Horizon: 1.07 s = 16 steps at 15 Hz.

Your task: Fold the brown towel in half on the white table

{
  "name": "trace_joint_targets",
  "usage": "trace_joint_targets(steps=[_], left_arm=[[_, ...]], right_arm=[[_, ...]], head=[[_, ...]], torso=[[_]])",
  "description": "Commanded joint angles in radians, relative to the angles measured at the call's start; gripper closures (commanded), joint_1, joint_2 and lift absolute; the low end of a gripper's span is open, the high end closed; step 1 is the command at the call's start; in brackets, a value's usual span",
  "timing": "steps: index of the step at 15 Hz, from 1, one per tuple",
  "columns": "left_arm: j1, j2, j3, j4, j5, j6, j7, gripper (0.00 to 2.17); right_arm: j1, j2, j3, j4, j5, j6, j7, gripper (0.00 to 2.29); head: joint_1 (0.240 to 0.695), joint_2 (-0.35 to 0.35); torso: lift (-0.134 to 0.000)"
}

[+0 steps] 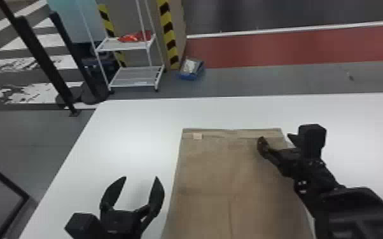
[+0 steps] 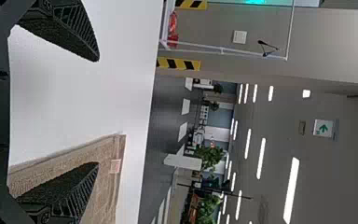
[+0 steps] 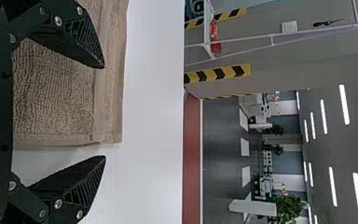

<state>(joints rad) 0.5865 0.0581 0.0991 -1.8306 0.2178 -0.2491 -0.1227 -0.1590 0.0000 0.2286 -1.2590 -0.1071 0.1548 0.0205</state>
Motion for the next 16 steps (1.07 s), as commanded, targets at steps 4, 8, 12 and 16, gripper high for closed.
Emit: trace_joint_targets(steps=[4, 8, 12, 16], left_arm=[[-0.005, 0.006, -0.004, 0.007, 0.000, 0.000, 0.002, 0.08], [-0.007, 0.011, -0.004, 0.010, 0.002, 0.000, 0.002, 0.08], [-0.007, 0.017, -0.006, 0.011, 0.006, 0.000, 0.000, 0.08], [-0.007, 0.022, -0.009, 0.011, 0.008, 0.000, 0.002, 0.08]], right_arm=[[-0.005, 0.001, 0.000, 0.007, 0.003, 0.007, -0.001, 0.38], [-0.007, 0.001, 0.000, 0.007, 0.001, 0.007, -0.001, 0.53], [-0.007, 0.001, -0.002, 0.009, -0.002, 0.010, -0.001, 0.65], [-0.004, 0.001, -0.002, 0.009, -0.005, 0.013, -0.001, 0.65]], head=[[0.695, 0.200], [0.695, 0.200], [0.695, 0.200], [0.695, 0.200]], torso=[[-0.126], [-0.126], [-0.126], [-0.126]])
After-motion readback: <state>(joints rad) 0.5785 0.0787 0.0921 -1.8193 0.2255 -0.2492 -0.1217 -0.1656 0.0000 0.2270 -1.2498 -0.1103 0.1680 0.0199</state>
